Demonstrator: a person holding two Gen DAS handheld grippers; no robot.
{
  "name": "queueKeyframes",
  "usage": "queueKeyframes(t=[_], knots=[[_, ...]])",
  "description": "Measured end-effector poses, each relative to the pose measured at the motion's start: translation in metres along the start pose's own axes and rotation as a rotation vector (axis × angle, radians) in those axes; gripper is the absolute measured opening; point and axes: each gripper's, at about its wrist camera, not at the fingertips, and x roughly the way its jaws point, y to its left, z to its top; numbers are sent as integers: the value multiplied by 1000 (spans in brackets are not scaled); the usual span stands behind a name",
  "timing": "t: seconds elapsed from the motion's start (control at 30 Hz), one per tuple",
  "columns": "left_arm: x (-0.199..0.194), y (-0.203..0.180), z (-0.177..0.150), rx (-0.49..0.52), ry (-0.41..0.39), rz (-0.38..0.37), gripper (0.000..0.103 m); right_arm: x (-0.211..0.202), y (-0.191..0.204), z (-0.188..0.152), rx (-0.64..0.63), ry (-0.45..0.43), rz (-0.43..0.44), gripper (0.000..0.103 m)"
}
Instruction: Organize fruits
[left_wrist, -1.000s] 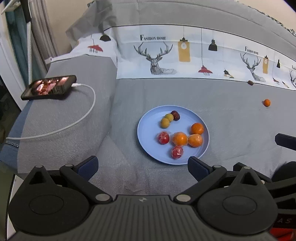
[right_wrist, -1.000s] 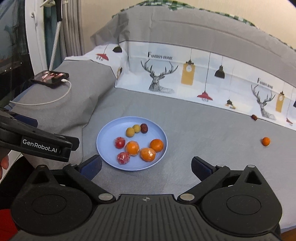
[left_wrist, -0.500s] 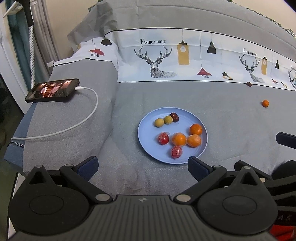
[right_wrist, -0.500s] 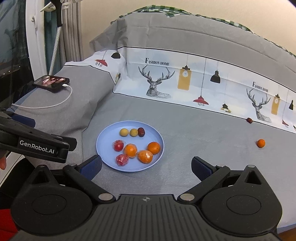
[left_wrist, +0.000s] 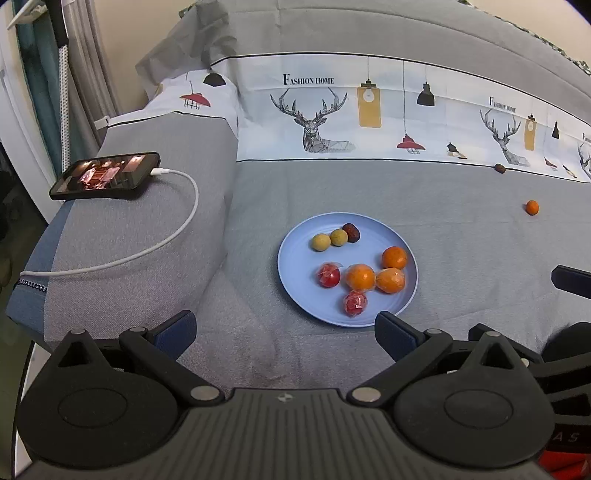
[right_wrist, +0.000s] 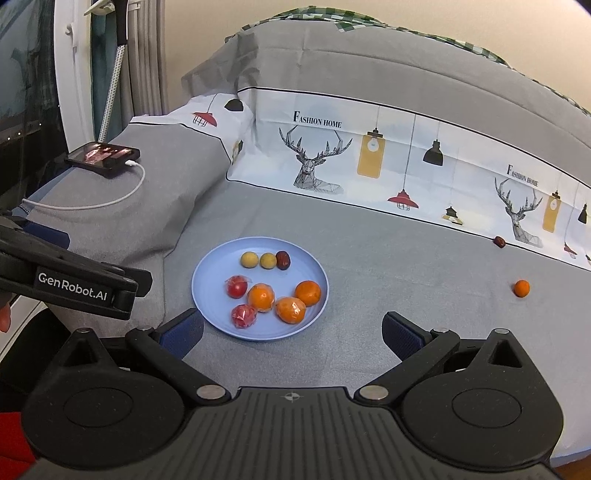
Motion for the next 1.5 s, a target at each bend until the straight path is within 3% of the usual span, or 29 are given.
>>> queueKeyframes(t=[1.5], knots=[[18, -10, 5, 31, 42, 10, 103, 18, -8, -5, 54, 36, 1, 102]])
